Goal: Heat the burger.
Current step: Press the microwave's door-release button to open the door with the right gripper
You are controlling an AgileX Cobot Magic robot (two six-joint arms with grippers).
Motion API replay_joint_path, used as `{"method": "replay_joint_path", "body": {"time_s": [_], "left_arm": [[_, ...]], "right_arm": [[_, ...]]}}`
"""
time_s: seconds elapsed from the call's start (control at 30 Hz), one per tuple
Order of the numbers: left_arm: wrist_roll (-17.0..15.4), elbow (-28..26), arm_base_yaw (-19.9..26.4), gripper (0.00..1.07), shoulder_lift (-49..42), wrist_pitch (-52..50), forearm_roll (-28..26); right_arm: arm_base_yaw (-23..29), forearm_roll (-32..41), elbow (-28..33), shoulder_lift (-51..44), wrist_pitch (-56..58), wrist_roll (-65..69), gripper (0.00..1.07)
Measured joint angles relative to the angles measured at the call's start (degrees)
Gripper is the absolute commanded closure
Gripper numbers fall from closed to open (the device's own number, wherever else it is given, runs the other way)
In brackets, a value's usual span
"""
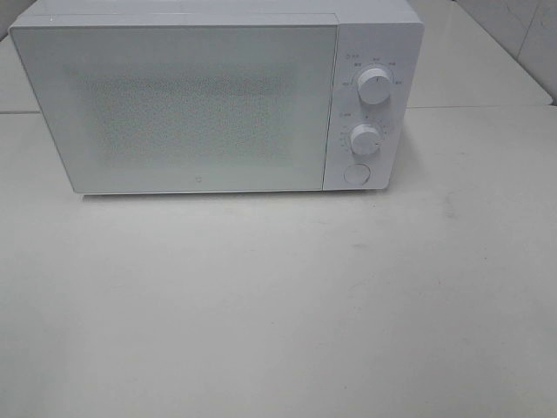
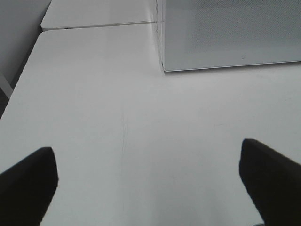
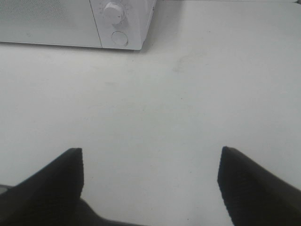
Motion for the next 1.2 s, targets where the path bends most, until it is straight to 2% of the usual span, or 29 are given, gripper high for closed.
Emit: {"method": "replay_joint_path", "body": {"time_s": [0.2, 0.93, 1.2], "left_arm": [[0.0, 0.0, 0.0, 0.03, 0.0, 0.0, 0.0], [0.0, 0.0, 0.0, 0.03, 0.0, 0.0, 0.0], [0.0, 0.0, 0.0, 0.03, 0.0, 0.0, 0.0]], "right_arm": [[-1.15, -1.38, 1.78, 0.0, -2.41, 0.0, 0.31], [-1.83, -1.03, 0.69, 0.11, -3.9, 0.0, 0.31], [-1.83, -1.03, -0.69, 8.19, -14.21, 0.0, 0.31]]}}
